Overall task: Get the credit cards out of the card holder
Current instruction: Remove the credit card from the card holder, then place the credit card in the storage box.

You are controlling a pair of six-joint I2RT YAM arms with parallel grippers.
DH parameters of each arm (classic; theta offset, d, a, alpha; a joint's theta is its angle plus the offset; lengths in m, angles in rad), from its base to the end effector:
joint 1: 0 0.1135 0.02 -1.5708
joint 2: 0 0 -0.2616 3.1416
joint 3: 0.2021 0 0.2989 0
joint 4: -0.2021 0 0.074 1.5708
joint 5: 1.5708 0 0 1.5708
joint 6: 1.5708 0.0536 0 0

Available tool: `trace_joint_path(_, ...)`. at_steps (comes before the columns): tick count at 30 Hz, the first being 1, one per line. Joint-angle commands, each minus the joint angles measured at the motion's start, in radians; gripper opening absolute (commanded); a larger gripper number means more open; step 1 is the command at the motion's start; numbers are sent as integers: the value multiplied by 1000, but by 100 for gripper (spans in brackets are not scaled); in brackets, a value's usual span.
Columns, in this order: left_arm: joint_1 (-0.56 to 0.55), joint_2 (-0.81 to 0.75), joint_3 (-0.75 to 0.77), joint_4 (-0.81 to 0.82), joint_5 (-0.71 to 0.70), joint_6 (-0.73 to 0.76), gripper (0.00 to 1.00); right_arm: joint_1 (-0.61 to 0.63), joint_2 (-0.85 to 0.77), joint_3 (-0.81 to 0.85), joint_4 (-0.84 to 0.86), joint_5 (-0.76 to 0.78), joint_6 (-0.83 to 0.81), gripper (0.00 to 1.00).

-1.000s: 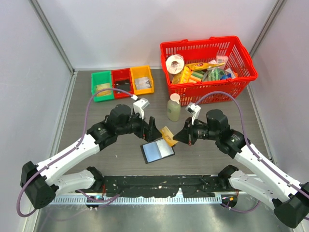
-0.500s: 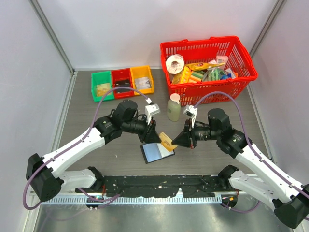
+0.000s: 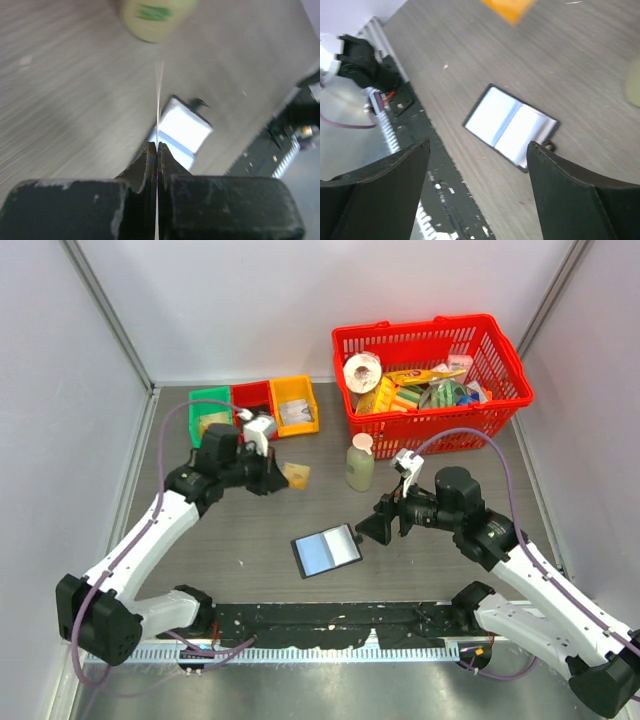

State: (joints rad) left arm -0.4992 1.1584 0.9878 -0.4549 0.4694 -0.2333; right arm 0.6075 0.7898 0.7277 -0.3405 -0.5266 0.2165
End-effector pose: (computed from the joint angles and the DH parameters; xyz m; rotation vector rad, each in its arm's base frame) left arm 0.2629 -0.1710 0.2913 0.5721 2.1983 -0.9162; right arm 0.1838 0.1606 0.2939 -0.7516 1.9274 1.0422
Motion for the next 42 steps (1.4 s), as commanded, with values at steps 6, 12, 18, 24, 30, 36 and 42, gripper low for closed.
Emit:
trace_joint_path(6,417,194,250,-117,-225,-46,0,5,-75,13,-29,379,-6,89)
trace_joint_path(12,600,495,463,-111,-316,-104,1,5,-139,-36,-5,597,14,89)
trace_joint_path(18,617,785,764,-182,-359,-86,1,3,-172,-30,-34,614,17,88)
trace_joint_path(24,622,1003,1026,-266,-287,-124,3,5,-178,-37,-34,619,17,89)
trace_joint_path(30,622,1126,1155,-356,-216,-138,14,8,-169,-34,-29,626,11,88)
trace_joint_path(36,636,1117,1163,-407,-227,-132,45,5,-172,-24,-48,623,11,89)
trace_joint_path(42,637,951,1091,-452,-354,-121,73,5,-198,21,-127,691,12,89)
